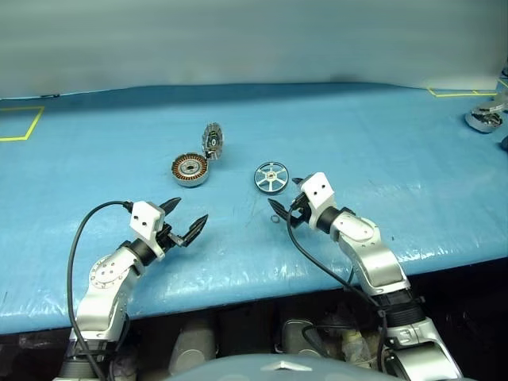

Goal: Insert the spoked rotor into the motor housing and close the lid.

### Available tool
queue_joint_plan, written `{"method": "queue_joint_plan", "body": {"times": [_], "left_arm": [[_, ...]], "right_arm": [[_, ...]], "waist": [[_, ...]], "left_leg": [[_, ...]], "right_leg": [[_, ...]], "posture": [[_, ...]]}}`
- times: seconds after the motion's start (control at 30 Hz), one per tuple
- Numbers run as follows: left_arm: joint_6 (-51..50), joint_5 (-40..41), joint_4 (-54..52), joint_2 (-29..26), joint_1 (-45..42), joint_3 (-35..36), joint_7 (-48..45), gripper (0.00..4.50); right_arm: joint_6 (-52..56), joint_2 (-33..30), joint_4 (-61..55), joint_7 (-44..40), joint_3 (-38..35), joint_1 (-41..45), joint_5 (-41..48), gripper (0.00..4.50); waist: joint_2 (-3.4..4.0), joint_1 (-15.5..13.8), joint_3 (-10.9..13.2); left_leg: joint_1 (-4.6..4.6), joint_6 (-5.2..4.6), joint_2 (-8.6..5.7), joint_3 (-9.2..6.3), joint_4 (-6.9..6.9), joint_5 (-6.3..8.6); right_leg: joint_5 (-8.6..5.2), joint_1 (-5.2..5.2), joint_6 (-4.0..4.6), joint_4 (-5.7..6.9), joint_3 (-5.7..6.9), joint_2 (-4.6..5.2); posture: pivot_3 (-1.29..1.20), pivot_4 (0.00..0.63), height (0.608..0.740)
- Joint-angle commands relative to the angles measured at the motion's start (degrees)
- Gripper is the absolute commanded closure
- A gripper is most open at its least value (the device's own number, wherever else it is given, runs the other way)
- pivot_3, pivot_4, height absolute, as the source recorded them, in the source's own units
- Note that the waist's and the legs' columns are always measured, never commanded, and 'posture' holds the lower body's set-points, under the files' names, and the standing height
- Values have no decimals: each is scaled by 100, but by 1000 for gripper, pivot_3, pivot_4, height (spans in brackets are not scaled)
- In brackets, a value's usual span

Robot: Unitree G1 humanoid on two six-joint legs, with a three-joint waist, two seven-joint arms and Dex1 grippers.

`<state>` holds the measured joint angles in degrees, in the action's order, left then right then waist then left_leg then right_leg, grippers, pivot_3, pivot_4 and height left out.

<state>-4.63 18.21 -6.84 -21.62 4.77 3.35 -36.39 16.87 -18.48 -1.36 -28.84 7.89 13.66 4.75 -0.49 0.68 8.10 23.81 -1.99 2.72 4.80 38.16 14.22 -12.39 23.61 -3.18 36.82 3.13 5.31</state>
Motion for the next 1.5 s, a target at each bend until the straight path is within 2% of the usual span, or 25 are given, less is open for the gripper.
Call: {"method": "queue_joint_plan", "body": {"times": [0.03,0.2,0.4,0.63,0.77,0.93,1.13,1.27,1.37,1.5], "left_arm": [[33,41,-264,-4,1,28,3,4],[28,18,-252,63,5,-12,75,4],[23,22,-304,24,14,33,65,4],[30,20,-272,9,-44,20,31,4],[63,16,-214,49,-129,-7,20,4],[78,-13,-201,29,-157,-5,0,4],[119,-154,-191,-32,-138,-24,45,4],[246,-585,-76,-412,-323,73,109,4],[504,-1270,140,-1090,-811,-142,-106,4],[1111,-2194,1144,-2017,-2427,-860,-877,4]], "right_arm": [[-84,2,-117,-26,-99,58,60,13],[-251,217,95,384,-360,176,56,13],[-418,303,124,387,-344,196,59,13],[-733,404,326,895,-366,181,-261,13],[-433,355,156,489,-481,127,196,13],[-269,274,-46,102,-294,115,313,13],[-254,273,12,212,-327,109,215,13],[-265,296,101,213,-183,195,119,13],[-292,328,34,245,-120,104,81,13],[-299,395,-148,167,15,-26,122,13]], "waist": [[0,0,0],[0,0,0],[0,2,0],[0,4,1],[0,0,1],[0,11,1],[1,5,1],[0,4,1],[0,-6,2],[-3,-65,6]], "left_leg": [[0,0,0,0,0,0],[0,0,0,-1,0,0],[0,0,0,0,-1,0],[0,1,0,0,-2,0],[0,1,0,-1,-2,0],[0,0,0,0,-3,0],[0,0,0,0,-6,0],[0,1,1,-1,-6,-1],[0,5,2,-3,-7,-3],[5,11,0,-10,-4,-9]], "right_leg": [[0,0,0,0,0,0],[0,0,-1,0,0,0],[1,1,-2,0,0,0],[0,1,-1,0,0,0],[1,0,-2,0,0,0],[1,1,-2,0,-1,0],[1,2,-2,0,0,0],[0,3,0,0,1,-1],[-7,3,12,1,4,-2],[-14,2,23,2,21,-2]], "posture": [[0,150,740],[0,150,740],[0,150,740],[0,150,740],[0,150,740],[0,150,740],[0,150,740],[0,150,740],[0,150,740],[0,150,740]]}}
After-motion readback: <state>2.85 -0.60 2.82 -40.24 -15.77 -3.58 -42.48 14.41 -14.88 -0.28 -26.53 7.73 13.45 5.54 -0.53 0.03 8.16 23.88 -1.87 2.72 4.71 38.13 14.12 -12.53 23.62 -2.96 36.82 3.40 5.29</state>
